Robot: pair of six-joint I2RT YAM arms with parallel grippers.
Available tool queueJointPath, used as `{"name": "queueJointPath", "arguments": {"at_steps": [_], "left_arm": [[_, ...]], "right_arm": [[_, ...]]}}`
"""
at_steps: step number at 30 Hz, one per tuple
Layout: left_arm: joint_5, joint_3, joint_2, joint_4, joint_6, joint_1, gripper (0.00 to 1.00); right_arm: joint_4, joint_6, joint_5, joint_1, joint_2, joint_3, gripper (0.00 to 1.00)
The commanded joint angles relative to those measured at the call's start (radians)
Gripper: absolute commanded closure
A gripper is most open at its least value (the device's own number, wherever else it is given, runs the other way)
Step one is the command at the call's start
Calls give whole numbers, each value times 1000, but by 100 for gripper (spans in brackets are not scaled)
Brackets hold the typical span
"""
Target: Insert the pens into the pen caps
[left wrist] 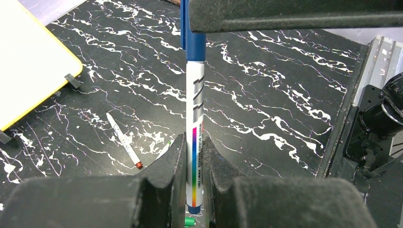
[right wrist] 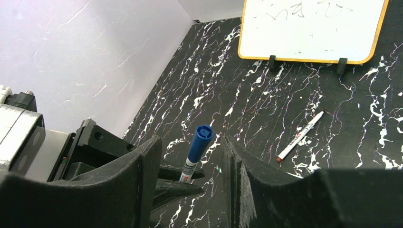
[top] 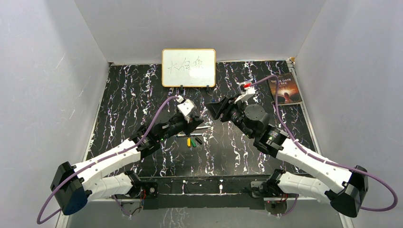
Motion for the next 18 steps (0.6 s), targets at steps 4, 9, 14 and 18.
{"name": "queueJointPath", "arguments": {"at_steps": [4, 9, 14, 18], "left_arm": [[18, 19, -42, 15, 4, -1, 100], [19, 25, -58, -3, 13, -1, 100], [17, 19, -62, -8, 17, -1, 100], [17, 9, -63, -3, 14, 0, 100]], "right_arm": [[59, -14, 1, 5, 26, 66, 53], [83, -4, 3, 4, 45, 70, 55], [98, 3, -9, 5, 61, 78, 66], [112, 16, -15, 5, 57, 69, 68]]}}
